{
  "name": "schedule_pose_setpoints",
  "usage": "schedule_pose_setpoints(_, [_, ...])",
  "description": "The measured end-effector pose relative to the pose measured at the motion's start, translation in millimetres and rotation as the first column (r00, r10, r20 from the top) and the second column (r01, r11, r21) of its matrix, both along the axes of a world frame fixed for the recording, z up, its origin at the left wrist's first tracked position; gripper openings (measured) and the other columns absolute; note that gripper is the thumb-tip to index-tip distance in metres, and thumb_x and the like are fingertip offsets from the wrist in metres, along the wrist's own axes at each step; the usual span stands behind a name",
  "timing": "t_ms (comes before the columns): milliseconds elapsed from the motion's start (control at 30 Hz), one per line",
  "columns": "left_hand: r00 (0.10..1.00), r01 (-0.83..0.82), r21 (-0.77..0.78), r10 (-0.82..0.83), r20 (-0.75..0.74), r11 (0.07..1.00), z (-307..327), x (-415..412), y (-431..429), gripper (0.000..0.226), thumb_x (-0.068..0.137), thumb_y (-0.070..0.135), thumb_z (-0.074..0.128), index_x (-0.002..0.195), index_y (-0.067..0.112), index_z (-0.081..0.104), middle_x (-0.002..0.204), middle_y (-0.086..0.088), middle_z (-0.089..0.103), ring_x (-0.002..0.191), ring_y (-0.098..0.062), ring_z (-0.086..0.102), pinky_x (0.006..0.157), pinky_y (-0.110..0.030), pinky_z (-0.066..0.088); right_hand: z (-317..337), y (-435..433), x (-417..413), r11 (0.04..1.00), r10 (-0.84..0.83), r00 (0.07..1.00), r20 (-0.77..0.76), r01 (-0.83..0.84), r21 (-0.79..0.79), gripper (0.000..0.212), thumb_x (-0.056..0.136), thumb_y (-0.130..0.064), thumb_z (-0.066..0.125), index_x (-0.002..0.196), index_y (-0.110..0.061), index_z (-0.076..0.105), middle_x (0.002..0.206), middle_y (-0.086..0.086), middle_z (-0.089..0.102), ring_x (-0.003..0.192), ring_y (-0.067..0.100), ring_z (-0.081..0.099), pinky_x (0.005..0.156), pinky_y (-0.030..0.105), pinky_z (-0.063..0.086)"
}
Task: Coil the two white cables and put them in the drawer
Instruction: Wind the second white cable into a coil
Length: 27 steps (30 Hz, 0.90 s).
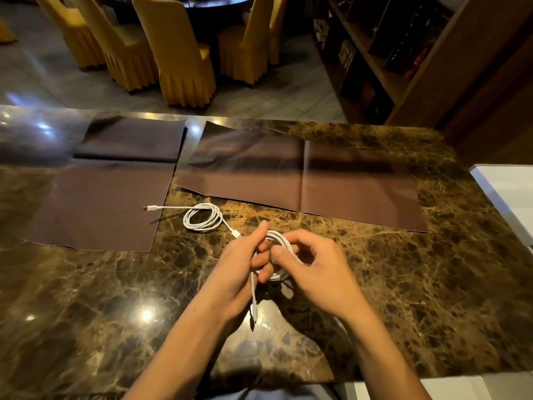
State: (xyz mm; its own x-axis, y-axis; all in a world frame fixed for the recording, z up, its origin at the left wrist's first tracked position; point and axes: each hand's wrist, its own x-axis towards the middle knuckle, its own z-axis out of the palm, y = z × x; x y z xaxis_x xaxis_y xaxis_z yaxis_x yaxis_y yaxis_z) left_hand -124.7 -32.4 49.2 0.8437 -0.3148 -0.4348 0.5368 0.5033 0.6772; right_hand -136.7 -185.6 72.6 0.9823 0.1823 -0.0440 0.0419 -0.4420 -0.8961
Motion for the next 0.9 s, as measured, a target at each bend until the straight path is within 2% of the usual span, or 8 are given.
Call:
schedule_pose_setpoints(133, [0.994, 0.075, 0.106, -0.083, 0.074, 0.991, 0.9, 6.2, 12.2, 0.034, 0.091, 0.035, 0.060, 0.066, 0.012, 0.060, 0.044, 0.005, 0.035, 0.038, -0.009, 0.036, 0.058, -0.027, 0.033, -4.7, 3.1, 4.4, 0.999, 0.030, 0.999, 0.017, -0.030, -0.022, 0.014, 0.094, -0.034, 0.068, 0.106, -0.035, 0.075, 0.084, -0.004, 0.077, 0.076, 0.021, 0.072, 0.074, 0.047, 0.058])
schedule_pose_setpoints(267, [0.998, 0.004, 0.137, -0.012, 0.054, 0.991, -8.3, 12.7, 16.5, 0.036, 0.096, 0.032, 0.058, 0.065, 0.013, 0.054, 0.045, 0.005, 0.034, 0.039, -0.009, 0.032, 0.062, -0.028, 0.035, -5.9, 4.6, 14.6, 0.979, 0.070, 0.996, 0.063, -0.056, -0.197, 0.020, 0.094, -0.031, 0.065, 0.110, -0.038, 0.074, 0.091, -0.020, 0.076, 0.081, 0.003, 0.069, 0.076, 0.030, 0.057])
schedule_pose_setpoints(433, [0.995, -0.006, 0.299, -0.024, 0.094, 0.954, -20.2, 47.8, 14.6, 0.031, 0.102, 0.025, 0.053, 0.081, 0.005, 0.064, 0.058, -0.001, 0.050, 0.052, -0.013, 0.049, 0.057, -0.026, 0.041, -27.6, 7.1, 49.4, 0.976, -0.166, 0.986, -0.018, 0.161, -0.147, 0.016, 0.081, -0.034, 0.080, 0.094, -0.027, 0.077, 0.066, -0.011, 0.074, 0.063, 0.002, 0.068, 0.076, 0.036, 0.059])
schedule_pose_setpoints(533, [0.982, -0.032, 0.528, -0.072, 0.174, 0.849, -29.5, 67.0, 17.8, 0.015, 0.097, 0.003, 0.056, 0.101, -0.006, 0.068, 0.071, -0.006, 0.067, 0.063, -0.014, 0.063, 0.062, -0.027, 0.056, -47.2, 6.4, 70.8, 0.960, -0.271, 0.957, -0.106, 0.261, -0.097, 0.011, 0.076, -0.030, 0.083, 0.082, -0.022, 0.077, 0.059, -0.006, 0.072, 0.059, 0.009, 0.070, 0.070, 0.043, 0.062])
schedule_pose_setpoints(600, [0.979, -0.062, 0.661, -0.084, 0.187, 0.747, -37.8, 78.0, 21.8, 0.025, 0.089, -0.006, 0.061, 0.112, -0.003, 0.067, 0.081, -0.008, 0.074, 0.070, -0.017, 0.070, 0.070, -0.033, 0.062, -60.5, 2.7, 83.3, 0.947, -0.320, 0.937, -0.140, 0.311, -0.081, 0.013, 0.071, -0.038, 0.080, 0.079, -0.028, 0.077, 0.063, -0.005, 0.074, 0.065, 0.015, 0.074, 0.071, 0.048, 0.063])
schedule_pose_setpoints(700, [0.971, -0.031, 0.767, -0.162, 0.174, 0.641, -46.0, 90.1, 25.5, 0.037, 0.083, -0.012, 0.061, 0.118, 0.001, 0.066, 0.100, -0.012, 0.076, 0.093, -0.029, 0.074, 0.084, -0.049, 0.062, -65.4, -1.4, 93.4, 0.911, -0.380, 0.921, -0.079, 0.359, -0.204, 0.017, 0.070, -0.048, 0.074, 0.076, -0.032, 0.076, 0.067, -0.008, 0.074, 0.076, 0.016, 0.073, 0.081, 0.042, 0.060])
schedule_pose_setpoints(800, [0.947, -0.025, 0.826, -0.251, 0.200, 0.562, -48.4, 89.7, 22.9, 0.036, 0.081, -0.012, 0.064, 0.110, 0.007, 0.073, 0.099, -0.005, 0.075, 0.104, -0.020, 0.072, 0.090, -0.042, 0.060, -61.8, -4.6, 94.7, 0.875, -0.362, 0.931, -0.036, 0.326, -0.359, 0.015, 0.083, -0.040, 0.073, 0.083, -0.026, 0.079, 0.074, -0.007, 0.074, 0.087, 0.020, 0.069, 0.080, 0.028, 0.047])
schedule_pose_setpoints(900, [0.917, -0.065, 0.872, -0.315, 0.244, 0.485, -47.0, 85.5, 21.6, 0.030, 0.085, -0.001, 0.068, 0.107, 0.016, 0.077, 0.101, 0.002, 0.078, 0.100, -0.012, 0.072, 0.094, -0.030, 0.055, -61.0, -6.7, 94.2, 0.855, -0.325, 0.946, 0.004, 0.296, -0.425, 0.021, 0.086, -0.041, 0.071, 0.091, -0.023, 0.080, 0.085, -0.001, 0.078, 0.092, 0.025, 0.069, 0.083, 0.032, 0.048])
